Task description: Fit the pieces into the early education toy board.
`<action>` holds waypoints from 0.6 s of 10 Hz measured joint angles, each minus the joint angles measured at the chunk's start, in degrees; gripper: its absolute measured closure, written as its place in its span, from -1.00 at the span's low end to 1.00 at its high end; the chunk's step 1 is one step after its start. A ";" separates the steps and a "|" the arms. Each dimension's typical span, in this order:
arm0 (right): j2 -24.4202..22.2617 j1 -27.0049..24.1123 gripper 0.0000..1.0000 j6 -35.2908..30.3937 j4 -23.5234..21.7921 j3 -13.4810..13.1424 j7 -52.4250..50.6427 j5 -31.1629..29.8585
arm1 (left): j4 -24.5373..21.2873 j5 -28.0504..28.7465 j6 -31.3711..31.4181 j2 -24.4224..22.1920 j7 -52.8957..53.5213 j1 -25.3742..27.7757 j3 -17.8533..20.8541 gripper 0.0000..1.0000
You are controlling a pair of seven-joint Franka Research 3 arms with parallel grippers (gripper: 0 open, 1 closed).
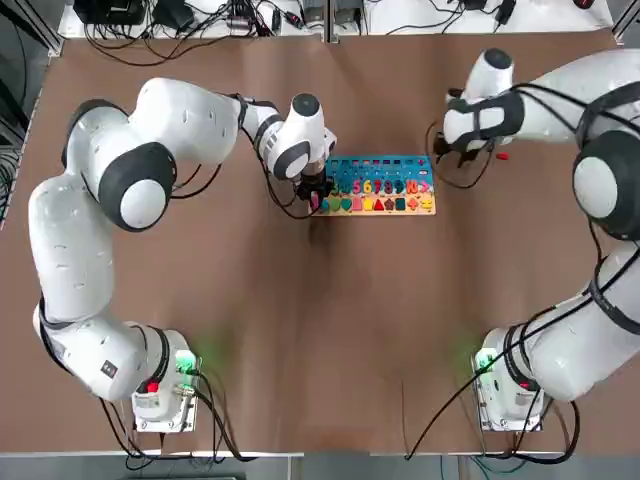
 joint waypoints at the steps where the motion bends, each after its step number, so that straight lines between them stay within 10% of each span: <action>1: 0.00 -3.74 -0.93 0.00 0.23 -0.14 -2.06 -0.02 | 0.02 0.02 0.00 0.00 0.00 0.00 0.01 0.33; 6: 0.15 -14.93 -0.91 0.00 3.78 -0.28 -7.32 -1.50 | 0.08 0.07 0.00 0.01 0.00 0.00 0.03 0.36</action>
